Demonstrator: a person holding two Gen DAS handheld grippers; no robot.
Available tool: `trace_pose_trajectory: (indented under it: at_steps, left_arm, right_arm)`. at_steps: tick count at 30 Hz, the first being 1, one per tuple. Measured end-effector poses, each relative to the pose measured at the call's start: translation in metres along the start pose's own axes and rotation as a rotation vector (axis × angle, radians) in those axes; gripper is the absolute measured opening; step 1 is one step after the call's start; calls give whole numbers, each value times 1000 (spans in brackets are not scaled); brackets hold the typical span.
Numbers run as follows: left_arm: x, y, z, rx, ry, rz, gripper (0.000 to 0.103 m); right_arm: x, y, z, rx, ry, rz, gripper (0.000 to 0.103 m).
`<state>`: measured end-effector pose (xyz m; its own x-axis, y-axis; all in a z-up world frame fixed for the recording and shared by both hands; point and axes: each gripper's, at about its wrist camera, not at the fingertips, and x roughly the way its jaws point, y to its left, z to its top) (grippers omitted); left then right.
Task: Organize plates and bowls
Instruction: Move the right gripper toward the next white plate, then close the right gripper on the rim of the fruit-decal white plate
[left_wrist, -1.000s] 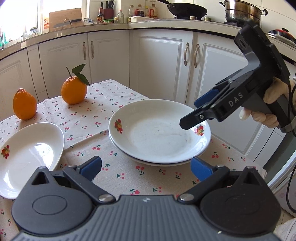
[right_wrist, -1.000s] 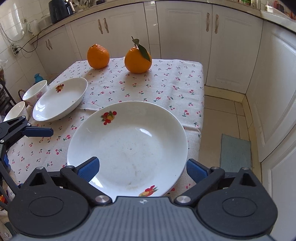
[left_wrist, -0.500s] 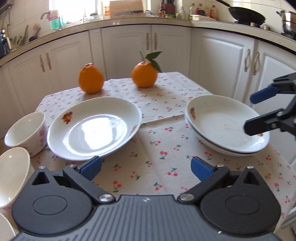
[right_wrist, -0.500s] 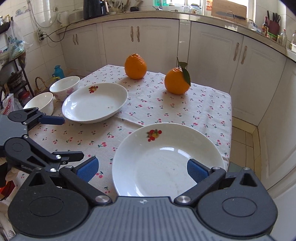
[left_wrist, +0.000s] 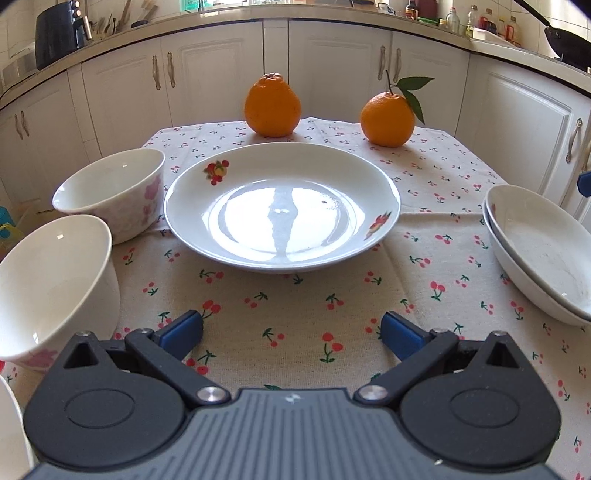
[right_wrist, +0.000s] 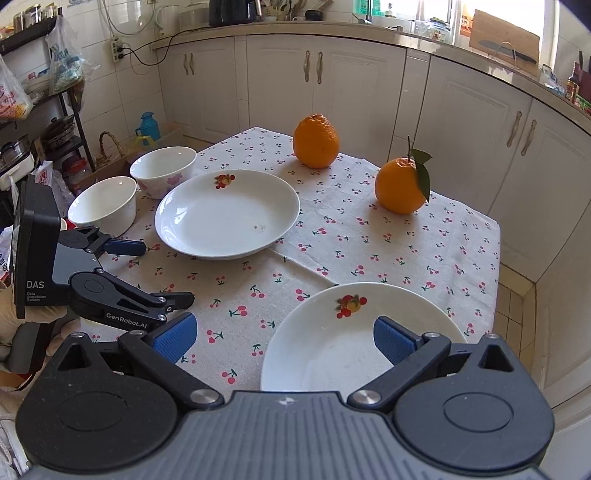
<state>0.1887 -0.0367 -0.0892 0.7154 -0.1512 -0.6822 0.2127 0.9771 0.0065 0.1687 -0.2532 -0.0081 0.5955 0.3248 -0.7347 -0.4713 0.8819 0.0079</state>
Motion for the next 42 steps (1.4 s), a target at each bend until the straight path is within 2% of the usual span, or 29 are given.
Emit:
trace_pose_trajectory:
  at_steps: [9,14,26,40,42]
  left_arm:
    - [13,-2,8,-4,-27,11,103]
    - [18,0,11,-12,-43,20,103]
    - [22,-1,15,-18,-46,25,102]
    - [17,0,19,-14,-71,4,101]
    - [18,0,19,-18,-70,4,100]
  right_arm:
    - [31,-1,39,-73,30,96,103]
    - [60,-5,63,-107,73,179,103]
    - [134,-7,116,-229,149,287,103]
    - [207,-18,159,-253,193,366,103]
    - [216,-19,163,-244,201,395,99]
